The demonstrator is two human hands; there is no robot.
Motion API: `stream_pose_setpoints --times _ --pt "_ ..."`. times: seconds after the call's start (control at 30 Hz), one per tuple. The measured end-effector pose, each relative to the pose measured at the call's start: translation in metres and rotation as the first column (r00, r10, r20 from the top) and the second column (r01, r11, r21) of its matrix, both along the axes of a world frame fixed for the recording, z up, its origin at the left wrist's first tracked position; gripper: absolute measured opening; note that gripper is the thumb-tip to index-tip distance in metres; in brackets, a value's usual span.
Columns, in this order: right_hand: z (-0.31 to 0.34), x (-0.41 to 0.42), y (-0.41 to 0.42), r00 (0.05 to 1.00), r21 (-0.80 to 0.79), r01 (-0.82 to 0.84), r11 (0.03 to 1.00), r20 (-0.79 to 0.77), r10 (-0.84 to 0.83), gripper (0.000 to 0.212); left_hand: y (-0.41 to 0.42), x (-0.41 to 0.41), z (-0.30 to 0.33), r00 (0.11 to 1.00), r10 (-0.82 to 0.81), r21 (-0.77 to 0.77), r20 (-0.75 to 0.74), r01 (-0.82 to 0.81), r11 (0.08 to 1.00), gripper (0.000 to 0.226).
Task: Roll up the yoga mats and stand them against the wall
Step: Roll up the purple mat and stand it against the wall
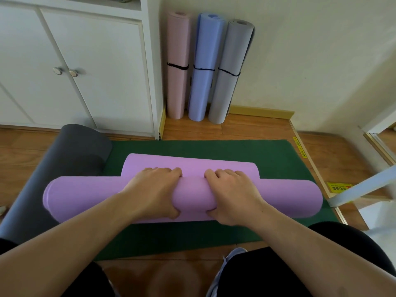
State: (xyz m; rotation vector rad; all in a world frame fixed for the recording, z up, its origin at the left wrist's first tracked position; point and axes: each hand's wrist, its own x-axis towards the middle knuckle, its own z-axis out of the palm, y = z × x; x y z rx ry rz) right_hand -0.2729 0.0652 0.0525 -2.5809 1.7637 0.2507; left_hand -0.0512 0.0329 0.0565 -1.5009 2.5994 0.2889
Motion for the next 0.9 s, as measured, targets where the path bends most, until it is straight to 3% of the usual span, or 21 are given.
stream_pose_setpoints --times 0.13,0.2,0.37,0.5,0.73,0.8,0.9 --pt "0.002 -0.001 -0.002 0.998 0.023 0.043 0.999 0.038 -0.044 0.064 0.003 -0.006 -0.003 0.994 -0.057 -0.134 0.097 0.070 0.988 0.079" --pt "0.002 -0.001 -0.003 0.997 0.035 0.051 0.998 0.060 -0.053 0.066 0.002 -0.007 -0.005 0.994 -0.049 -0.157 0.102 0.065 0.985 0.075" --pt "0.001 -0.002 -0.002 1.000 0.069 0.010 0.998 -0.010 -0.009 0.101 -0.004 0.001 0.002 1.000 0.000 -0.031 0.020 0.001 1.000 0.065" --pt "0.000 -0.001 -0.002 1.000 0.054 0.023 0.998 -0.014 -0.022 0.076 -0.002 0.002 0.003 1.000 -0.011 0.009 0.005 0.011 1.000 0.071" --pt "0.002 -0.005 -0.002 0.997 0.054 0.059 0.997 0.050 -0.062 0.063 0.007 -0.009 -0.007 0.992 -0.075 -0.208 0.105 0.096 0.973 0.083" --pt "0.001 -0.006 -0.002 0.997 0.034 0.043 0.998 0.068 -0.046 0.071 0.004 -0.008 -0.007 0.996 -0.069 -0.196 0.062 0.080 0.977 0.078" --pt "0.000 -0.008 -0.003 1.000 0.034 0.019 0.999 0.024 -0.020 0.100 -0.003 -0.001 0.002 1.000 -0.024 -0.102 -0.005 0.023 0.994 0.068"
